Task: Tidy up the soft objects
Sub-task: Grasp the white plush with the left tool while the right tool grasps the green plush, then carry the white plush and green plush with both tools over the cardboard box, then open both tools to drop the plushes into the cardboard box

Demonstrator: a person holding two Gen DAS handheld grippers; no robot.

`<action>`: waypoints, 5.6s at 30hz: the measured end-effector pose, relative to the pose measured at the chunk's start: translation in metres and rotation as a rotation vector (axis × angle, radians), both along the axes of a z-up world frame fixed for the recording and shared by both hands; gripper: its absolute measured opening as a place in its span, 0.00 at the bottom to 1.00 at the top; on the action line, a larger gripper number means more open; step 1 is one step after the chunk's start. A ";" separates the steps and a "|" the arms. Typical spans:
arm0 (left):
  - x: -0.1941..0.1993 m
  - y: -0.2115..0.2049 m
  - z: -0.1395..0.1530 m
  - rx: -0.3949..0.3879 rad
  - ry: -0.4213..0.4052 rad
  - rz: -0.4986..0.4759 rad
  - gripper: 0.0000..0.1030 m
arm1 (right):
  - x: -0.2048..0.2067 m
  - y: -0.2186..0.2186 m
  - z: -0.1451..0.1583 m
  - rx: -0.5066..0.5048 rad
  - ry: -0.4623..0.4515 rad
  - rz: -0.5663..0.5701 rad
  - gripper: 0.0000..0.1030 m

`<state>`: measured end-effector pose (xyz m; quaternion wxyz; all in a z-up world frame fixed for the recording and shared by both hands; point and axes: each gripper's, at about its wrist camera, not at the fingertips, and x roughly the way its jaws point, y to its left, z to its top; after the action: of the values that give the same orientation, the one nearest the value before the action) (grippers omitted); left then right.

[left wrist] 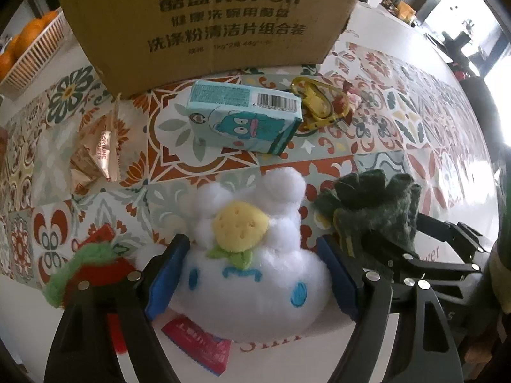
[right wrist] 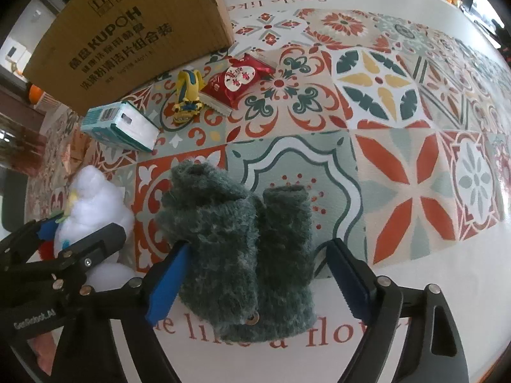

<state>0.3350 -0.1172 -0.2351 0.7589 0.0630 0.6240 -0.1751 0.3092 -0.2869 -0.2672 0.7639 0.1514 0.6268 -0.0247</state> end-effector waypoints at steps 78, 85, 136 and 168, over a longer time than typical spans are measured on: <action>0.003 0.043 0.196 -0.189 -0.503 0.067 0.69 | 0.011 0.032 0.213 -0.010 -0.615 -0.014 0.16; 0.027 0.044 0.211 -0.179 -0.537 0.062 0.69 | 0.037 0.030 0.229 -0.010 -0.662 -0.003 0.16; 0.217 0.005 0.112 -0.068 -0.268 -0.030 0.80 | 0.243 0.014 0.121 0.015 -0.338 0.173 0.22; 0.140 0.037 0.176 0.003 -0.430 0.082 0.95 | 0.149 0.020 0.194 -0.087 -0.449 0.019 0.63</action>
<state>0.4754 -0.0803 -0.0595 0.8810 0.0747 0.4499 -0.1260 0.4579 -0.2668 -0.0731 0.8901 0.1143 0.4410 -0.0101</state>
